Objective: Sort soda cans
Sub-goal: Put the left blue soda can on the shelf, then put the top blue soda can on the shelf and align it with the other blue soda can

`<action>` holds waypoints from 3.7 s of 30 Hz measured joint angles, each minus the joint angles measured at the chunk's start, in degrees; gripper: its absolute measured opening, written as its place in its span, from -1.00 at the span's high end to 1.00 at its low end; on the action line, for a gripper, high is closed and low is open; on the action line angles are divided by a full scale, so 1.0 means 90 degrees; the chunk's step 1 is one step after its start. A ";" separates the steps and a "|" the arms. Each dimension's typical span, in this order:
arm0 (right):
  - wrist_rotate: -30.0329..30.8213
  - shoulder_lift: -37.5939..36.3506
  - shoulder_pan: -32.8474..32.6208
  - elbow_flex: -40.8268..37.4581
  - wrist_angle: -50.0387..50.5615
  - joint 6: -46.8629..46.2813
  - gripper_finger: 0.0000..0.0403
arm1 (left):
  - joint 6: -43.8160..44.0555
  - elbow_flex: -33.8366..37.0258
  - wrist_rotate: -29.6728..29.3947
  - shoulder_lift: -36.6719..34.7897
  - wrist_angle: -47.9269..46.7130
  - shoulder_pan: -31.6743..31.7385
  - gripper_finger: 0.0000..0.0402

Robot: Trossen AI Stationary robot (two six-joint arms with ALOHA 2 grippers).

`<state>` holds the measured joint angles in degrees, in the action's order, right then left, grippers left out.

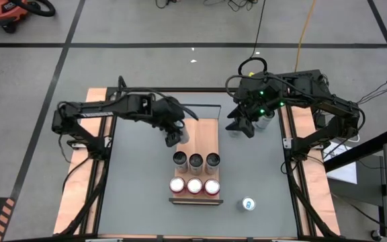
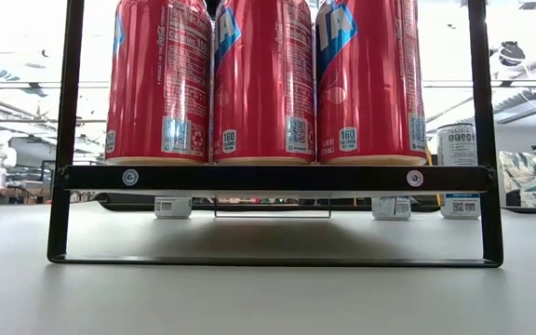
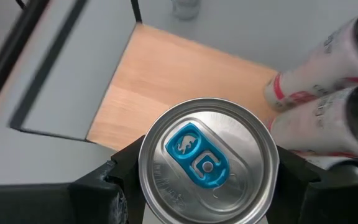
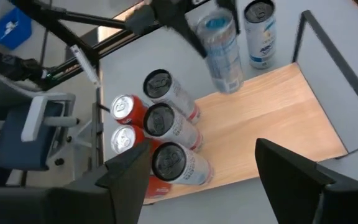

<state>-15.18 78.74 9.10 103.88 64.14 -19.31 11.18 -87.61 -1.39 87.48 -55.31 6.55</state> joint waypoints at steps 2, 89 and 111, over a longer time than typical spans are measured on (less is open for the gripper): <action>0.0048 0.0000 0.0000 0.0000 0.0001 -0.0093 -0.29 | -0.0012 0.0000 -0.0005 0.0140 0.0024 -0.0027 -0.11; 0.0551 0.0078 0.0000 -0.0010 -0.0005 -0.0188 -0.29 | -0.0351 -0.0010 -0.0024 0.1360 0.0039 -0.0316 -0.15; 0.0562 0.0071 0.0004 -0.0007 -0.0014 -0.0084 -0.29 | -0.0512 -0.0240 -0.0002 0.1234 0.0028 -0.0313 -0.52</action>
<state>-10.12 79.38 9.14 103.81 64.01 -20.06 6.57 -89.77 -1.40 98.59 -55.05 3.73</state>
